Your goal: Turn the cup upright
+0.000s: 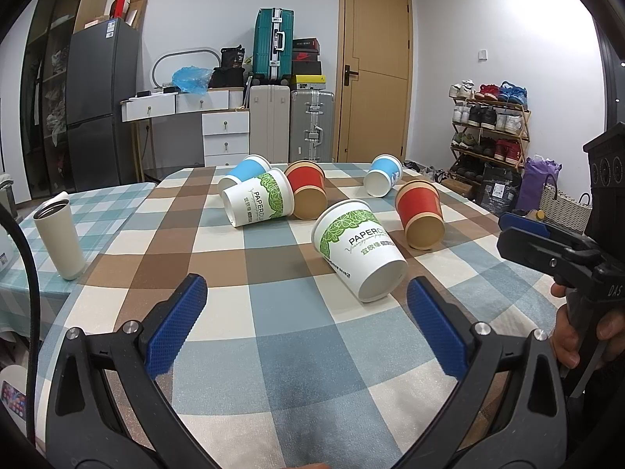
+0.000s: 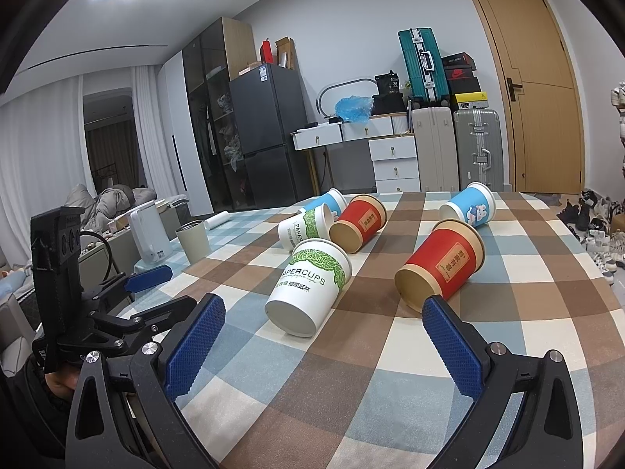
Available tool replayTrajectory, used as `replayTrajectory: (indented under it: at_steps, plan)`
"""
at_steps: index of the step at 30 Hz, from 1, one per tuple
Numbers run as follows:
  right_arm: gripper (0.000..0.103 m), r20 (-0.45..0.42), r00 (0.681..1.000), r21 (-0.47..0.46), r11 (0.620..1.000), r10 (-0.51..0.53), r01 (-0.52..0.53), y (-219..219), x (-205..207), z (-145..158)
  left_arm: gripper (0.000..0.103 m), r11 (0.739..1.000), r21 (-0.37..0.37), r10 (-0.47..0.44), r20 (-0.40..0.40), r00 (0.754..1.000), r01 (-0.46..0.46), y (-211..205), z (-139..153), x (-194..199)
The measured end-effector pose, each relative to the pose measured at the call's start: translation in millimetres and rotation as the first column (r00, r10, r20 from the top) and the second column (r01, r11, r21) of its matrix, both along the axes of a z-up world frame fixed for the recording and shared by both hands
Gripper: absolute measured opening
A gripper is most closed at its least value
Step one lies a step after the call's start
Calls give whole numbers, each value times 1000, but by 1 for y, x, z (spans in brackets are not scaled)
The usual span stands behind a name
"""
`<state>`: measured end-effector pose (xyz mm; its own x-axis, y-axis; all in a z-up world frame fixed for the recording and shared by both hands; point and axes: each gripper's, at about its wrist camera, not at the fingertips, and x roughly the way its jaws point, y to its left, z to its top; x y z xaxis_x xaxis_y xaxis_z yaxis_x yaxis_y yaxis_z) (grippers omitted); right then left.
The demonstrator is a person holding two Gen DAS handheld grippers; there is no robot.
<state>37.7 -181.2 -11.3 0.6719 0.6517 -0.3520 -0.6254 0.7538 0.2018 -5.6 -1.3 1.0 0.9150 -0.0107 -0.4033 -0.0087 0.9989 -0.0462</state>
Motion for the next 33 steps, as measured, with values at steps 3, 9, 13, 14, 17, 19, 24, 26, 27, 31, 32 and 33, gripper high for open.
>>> replayTrajectory:
  at_steps: [3, 9, 13, 14, 17, 19, 24, 26, 27, 31, 32, 33]
  plan:
    - [103, 0, 1000, 0, 1000, 0, 0, 0, 0, 0, 102, 1000, -1, 0, 0, 1000, 0, 0, 0, 0]
    - [103, -1, 1000, -1, 1000, 0, 0, 0, 0, 0, 102, 1000, 0, -1, 0, 1000, 1, 0, 0, 0]
    - [103, -1, 1000, -1, 1000, 0, 0, 0, 0, 0, 102, 1000, 0, 0, 0, 1000, 0, 0, 0, 0]
    - [103, 0, 1000, -1, 1000, 0, 0, 0, 0, 0, 102, 1000, 0, -1, 0, 1000, 1, 0, 0, 0]
    - [103, 0, 1000, 0, 1000, 0, 0, 0, 0, 0, 102, 1000, -3, -1, 0, 1000, 1, 0, 0, 0]
    - [103, -1, 1000, -1, 1000, -1, 1, 0, 0, 0, 102, 1000, -1, -1, 1, 1000, 1, 0, 0, 0]
    - [103, -1, 1000, -1, 1000, -1, 1, 0, 1, 0, 102, 1000, 4, -3, 0, 1000, 3, -4, 2, 3]
    - [103, -2, 1000, -2, 1000, -3, 3, 0, 1, 0, 102, 1000, 10, -4, -2, 1000, 4, -5, 2, 3]
    - [103, -4, 1000, -3, 1000, -6, 6, 0, 0, 0, 102, 1000, 12, -3, -3, 1000, 3, -6, 2, 3]
    - [103, -11, 1000, -9, 1000, -18, 18, -3, 2, 0, 102, 1000, 10, -1, -12, 1000, 1, -3, 1, 7]
    - [103, -13, 1000, -13, 1000, -20, 20, -3, 2, 0, 102, 1000, 8, 1, -17, 1000, -1, -3, 1, 9]
    - [103, -17, 1000, -17, 1000, -26, 25, -5, 4, 2, 102, 1000, 5, 3, -23, 1000, -3, -3, 1, 10]
